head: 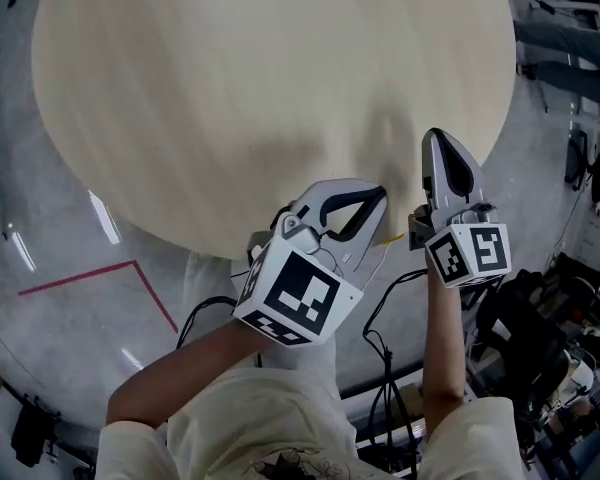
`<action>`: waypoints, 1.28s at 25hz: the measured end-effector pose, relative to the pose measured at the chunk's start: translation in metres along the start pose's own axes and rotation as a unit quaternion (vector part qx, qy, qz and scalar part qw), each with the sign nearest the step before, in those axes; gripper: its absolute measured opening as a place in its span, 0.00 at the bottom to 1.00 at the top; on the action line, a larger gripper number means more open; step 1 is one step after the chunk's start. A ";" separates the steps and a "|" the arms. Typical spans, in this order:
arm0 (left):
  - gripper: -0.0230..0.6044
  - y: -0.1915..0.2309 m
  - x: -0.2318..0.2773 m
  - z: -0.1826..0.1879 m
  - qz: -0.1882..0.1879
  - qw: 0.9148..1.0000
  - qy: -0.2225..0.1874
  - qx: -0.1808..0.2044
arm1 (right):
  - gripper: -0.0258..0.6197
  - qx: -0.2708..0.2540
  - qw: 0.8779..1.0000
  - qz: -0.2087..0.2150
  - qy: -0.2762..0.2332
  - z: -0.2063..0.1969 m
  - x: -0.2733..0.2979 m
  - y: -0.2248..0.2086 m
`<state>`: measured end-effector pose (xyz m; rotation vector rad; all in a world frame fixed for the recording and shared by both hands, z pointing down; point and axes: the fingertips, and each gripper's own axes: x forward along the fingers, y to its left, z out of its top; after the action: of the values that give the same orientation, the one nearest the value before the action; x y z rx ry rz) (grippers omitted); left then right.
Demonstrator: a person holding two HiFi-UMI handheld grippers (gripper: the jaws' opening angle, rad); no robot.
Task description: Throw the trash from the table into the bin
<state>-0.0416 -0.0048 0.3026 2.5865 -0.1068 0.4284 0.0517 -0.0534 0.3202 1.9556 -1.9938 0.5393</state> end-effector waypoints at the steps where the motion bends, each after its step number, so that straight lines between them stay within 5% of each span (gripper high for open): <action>1: 0.04 0.008 -0.009 0.004 0.007 1.000 -0.006 -0.003 | 0.05 -0.011 1.000 -0.001 -0.001 0.005 0.007 0.006; 11: 0.04 0.100 -0.095 0.023 0.080 0.995 -0.055 -0.031 | 0.05 -0.073 0.996 0.040 0.024 0.048 0.111 0.065; 25: 0.04 0.160 -0.139 0.031 0.106 0.987 -0.098 -0.064 | 0.05 -0.204 0.974 0.089 0.036 0.117 0.237 0.113; 32: 0.04 0.176 -0.156 0.029 0.122 0.984 -0.104 -0.077 | 0.41 -0.259 0.955 0.129 0.073 0.121 0.286 0.128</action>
<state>-0.2085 -0.1724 0.3119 2.4654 -0.5125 0.2240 -0.0795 -0.3625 0.3370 1.3184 -2.0454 0.1784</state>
